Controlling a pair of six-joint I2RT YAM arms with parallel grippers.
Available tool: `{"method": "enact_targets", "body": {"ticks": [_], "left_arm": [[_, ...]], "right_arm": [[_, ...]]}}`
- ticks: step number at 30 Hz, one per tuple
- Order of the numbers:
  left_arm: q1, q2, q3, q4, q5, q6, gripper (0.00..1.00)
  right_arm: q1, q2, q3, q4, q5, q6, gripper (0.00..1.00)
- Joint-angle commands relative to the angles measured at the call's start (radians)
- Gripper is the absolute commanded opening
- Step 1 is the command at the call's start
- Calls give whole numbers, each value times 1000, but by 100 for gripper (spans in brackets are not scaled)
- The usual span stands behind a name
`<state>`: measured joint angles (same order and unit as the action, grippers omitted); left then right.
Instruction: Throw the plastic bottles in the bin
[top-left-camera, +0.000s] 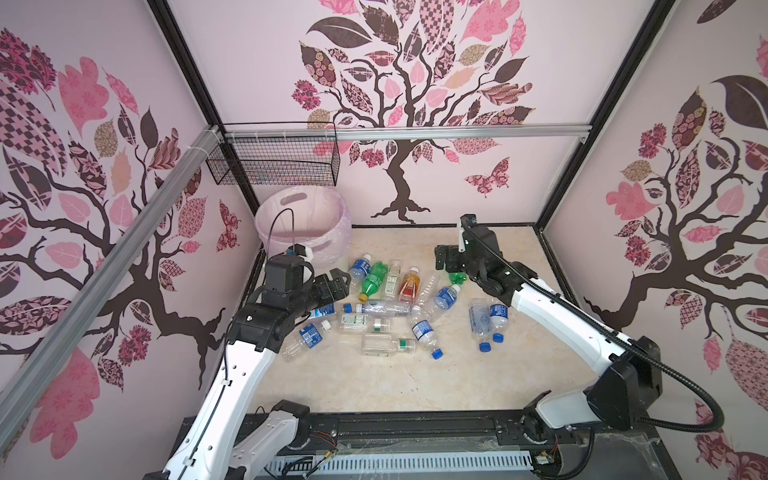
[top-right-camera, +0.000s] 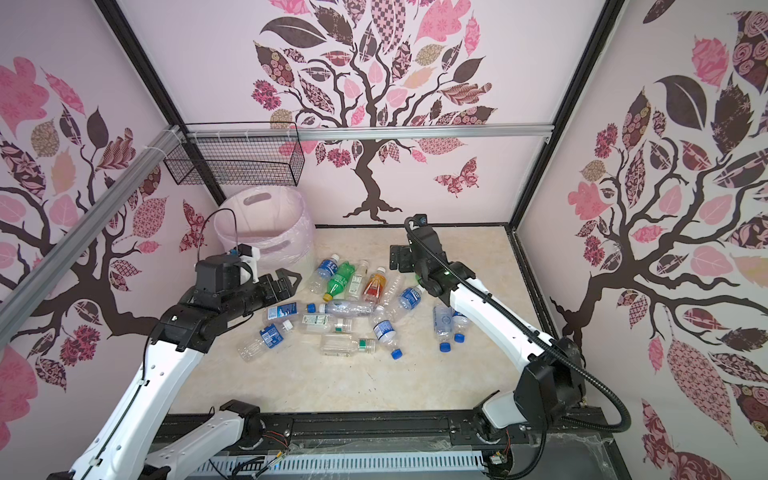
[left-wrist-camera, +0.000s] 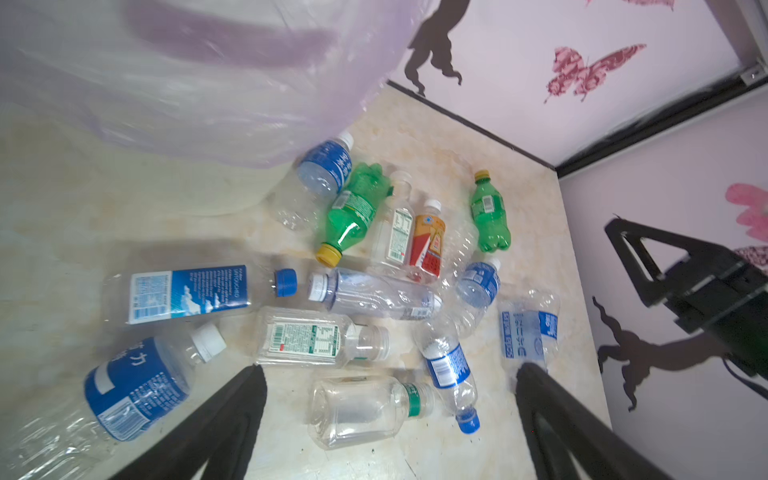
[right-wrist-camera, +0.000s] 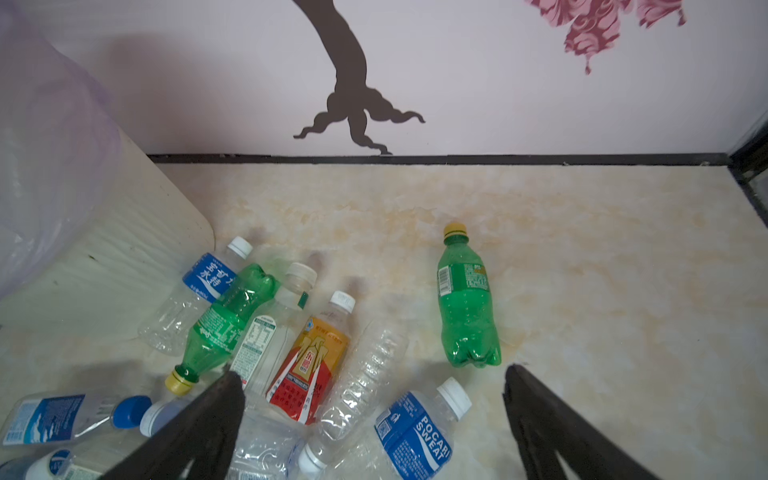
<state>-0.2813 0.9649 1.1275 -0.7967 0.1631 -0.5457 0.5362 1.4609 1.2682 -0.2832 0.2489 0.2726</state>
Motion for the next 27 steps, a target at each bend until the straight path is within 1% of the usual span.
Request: {"method": "enact_targets", "body": {"ticks": [1,4,5,8,10,12,15,18,22,25,27], "left_arm": [[-28,11,-56,81,83,22,97],[-39,36,-97,130,153,19,97],[-39,46,-109,138,160,12,97],[-40,70,-145,181,210,-2,97],[-45,82,-162,203,241,-16,97],[-55,89,-178,227,267,-28,97],[-90,93,-190,247,262,-20,97],[-132,112,-189,262,243,-15,97],[-202,156,-164,289,220,-11,97],[-251,190,-143,305,194,-6,97],[-280,212,-130,315,183,0,97]], "right_arm": [[11,51,-1,-82,-4,5,99],[28,60,-41,-107,-30,33,99],[39,60,-54,-111,-31,35,100],[90,52,-101,-137,-5,31,100],[91,33,-152,-142,-22,68,100],[90,10,-185,-152,7,82,99],[74,-19,-223,-196,98,105,99],[-14,-56,-269,-223,73,144,99],[-168,-125,-345,-207,19,171,97],[-278,-126,-379,-186,-37,187,96],[-332,-113,-392,-169,-75,198,96]]}}
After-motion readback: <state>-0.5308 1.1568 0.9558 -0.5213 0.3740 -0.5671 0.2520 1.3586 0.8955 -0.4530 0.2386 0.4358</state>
